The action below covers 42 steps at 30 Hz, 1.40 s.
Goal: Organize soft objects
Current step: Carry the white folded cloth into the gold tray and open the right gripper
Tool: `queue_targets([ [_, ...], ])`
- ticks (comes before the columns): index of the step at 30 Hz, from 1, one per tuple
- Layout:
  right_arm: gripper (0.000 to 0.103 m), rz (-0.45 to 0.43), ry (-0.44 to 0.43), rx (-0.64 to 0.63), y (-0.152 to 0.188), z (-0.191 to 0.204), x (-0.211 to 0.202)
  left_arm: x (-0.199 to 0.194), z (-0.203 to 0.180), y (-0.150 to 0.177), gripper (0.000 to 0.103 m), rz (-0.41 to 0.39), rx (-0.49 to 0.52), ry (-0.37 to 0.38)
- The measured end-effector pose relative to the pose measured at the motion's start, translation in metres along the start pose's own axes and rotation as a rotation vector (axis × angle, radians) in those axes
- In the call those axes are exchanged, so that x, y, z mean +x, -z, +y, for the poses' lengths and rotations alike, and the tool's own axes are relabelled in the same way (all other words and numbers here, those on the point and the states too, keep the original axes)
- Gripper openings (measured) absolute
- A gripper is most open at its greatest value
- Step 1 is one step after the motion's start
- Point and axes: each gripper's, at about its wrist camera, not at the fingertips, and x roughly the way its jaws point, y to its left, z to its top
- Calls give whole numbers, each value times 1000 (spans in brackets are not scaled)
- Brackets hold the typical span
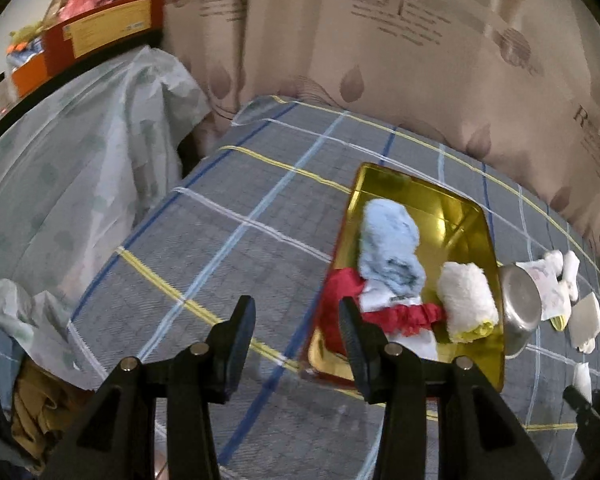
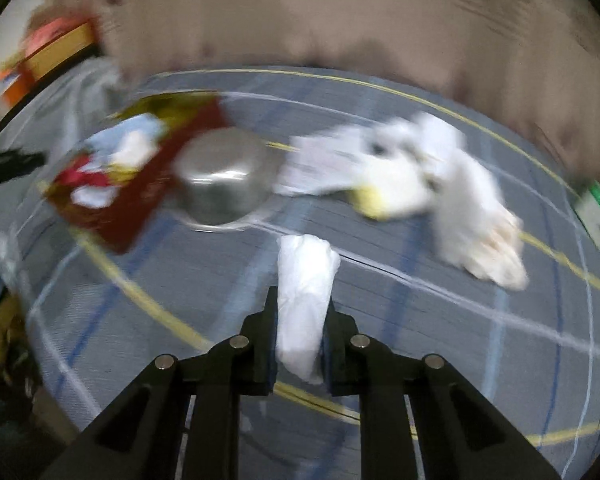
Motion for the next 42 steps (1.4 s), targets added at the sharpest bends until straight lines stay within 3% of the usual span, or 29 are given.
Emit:
queue_targets([
  [8, 15, -7, -159, -220, -23, 95, -9, 4, 32, 4, 44, 12, -69, -65],
  [14, 15, -18, -195, -302, -48, 145, -6, 11, 44, 7, 44, 24, -80, -112],
  [20, 16, -23, -231, -310, -71, 169, 10, 16, 50, 7, 44, 33, -96, -135],
  [27, 16, 5, -219, -336, -121, 187, 65, 18, 52, 7, 44, 29, -97, -152],
  [36, 19, 41, -214, -325, -139, 206, 107, 22, 55, 7, 44, 40, -110, -151],
  [42, 58, 36, -213, -337, -135, 208, 106, 26, 52, 11, 44, 50, -100, -151],
])
